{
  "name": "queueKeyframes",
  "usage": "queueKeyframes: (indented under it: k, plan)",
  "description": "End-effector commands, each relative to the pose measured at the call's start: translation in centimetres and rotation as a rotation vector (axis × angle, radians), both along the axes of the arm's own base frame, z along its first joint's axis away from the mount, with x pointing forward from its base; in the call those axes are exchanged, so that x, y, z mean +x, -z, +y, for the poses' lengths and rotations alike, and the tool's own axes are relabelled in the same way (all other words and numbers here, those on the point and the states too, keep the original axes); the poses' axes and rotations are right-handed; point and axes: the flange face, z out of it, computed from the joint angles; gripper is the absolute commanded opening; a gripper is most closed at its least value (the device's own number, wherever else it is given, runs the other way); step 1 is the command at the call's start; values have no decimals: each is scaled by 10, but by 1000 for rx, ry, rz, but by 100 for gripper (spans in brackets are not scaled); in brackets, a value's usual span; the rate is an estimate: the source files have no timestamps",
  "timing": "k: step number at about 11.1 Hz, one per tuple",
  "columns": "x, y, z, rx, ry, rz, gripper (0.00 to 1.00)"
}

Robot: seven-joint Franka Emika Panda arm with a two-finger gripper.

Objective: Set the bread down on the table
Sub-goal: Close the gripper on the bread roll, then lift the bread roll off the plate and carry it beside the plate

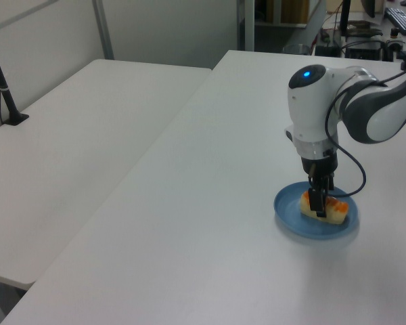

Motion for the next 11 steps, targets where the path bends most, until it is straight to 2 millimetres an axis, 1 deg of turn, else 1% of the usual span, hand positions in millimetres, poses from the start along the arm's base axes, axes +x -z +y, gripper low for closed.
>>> queueKeyframes:
  k: [1, 2, 3, 5, 6, 8, 9, 10, 11]
  plan:
    - [-1, 9, -1, -38, 22, -35, 84]
    - [2, 7, 1, -28, 20, -54, 66]
    - [5, 3, 3, -18, 18, -71, 52]
    - [24, -25, 8, 16, 22, -124, 33]
    - [38, -46, 9, 41, 35, -164, 24]
    - [72, -93, 3, 98, 62, -251, 24]
    - [96, -112, 3, 122, 78, -295, 24]
    - [123, -121, 8, 143, 91, -328, 24]
    - [146, -119, 16, 153, 92, -349, 24]
